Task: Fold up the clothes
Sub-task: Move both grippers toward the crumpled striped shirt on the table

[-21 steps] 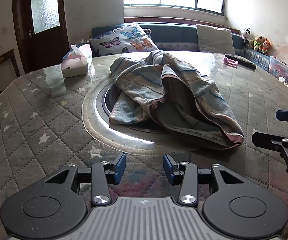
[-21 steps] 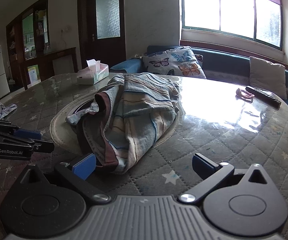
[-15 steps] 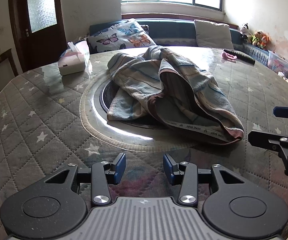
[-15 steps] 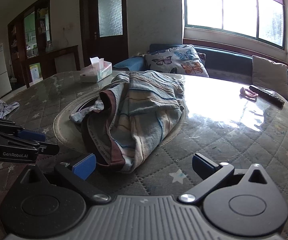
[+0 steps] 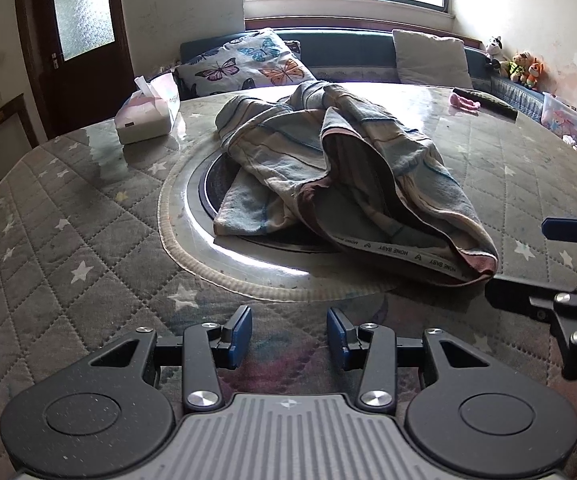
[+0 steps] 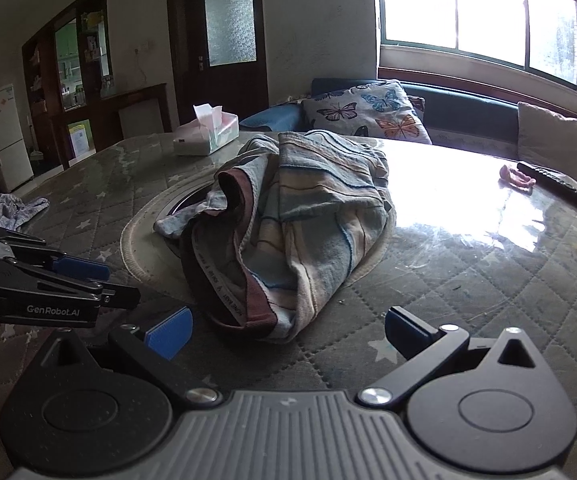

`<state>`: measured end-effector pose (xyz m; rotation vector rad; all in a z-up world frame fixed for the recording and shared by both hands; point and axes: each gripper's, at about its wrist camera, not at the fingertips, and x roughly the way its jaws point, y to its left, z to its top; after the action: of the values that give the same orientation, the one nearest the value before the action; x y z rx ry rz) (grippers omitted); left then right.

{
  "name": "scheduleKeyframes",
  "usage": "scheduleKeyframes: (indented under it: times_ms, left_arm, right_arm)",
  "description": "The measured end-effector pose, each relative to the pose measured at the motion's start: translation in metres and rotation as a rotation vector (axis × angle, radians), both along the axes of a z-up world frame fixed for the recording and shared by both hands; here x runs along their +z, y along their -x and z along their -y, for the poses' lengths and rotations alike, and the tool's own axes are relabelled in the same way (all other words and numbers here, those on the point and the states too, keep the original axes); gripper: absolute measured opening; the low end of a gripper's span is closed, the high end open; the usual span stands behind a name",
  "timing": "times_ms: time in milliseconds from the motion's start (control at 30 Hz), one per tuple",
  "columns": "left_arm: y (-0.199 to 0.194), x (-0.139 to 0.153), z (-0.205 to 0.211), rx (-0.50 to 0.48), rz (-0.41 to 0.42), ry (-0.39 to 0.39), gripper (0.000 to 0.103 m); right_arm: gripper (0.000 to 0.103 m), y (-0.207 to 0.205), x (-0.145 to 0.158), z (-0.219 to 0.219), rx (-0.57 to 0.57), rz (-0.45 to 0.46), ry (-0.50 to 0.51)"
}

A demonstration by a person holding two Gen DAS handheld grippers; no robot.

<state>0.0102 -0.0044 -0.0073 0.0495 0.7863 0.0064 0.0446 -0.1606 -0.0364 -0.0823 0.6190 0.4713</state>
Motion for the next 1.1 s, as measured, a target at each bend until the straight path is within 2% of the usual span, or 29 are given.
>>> scheduleKeyframes:
  times_ms: [533, 1100]
  left_arm:
    - [-0.004, 0.001, 0.001, 0.016, -0.010, 0.005, 0.045]
    - [-0.005, 0.001, 0.004, 0.030, -0.018, -0.003, 0.045]
  right_arm:
    - [0.103, -0.005, 0.000, -0.007, 0.051, -0.034, 0.040]
    - [0.103, -0.008, -0.001, -0.012, 0.051, -0.068, 0.067]
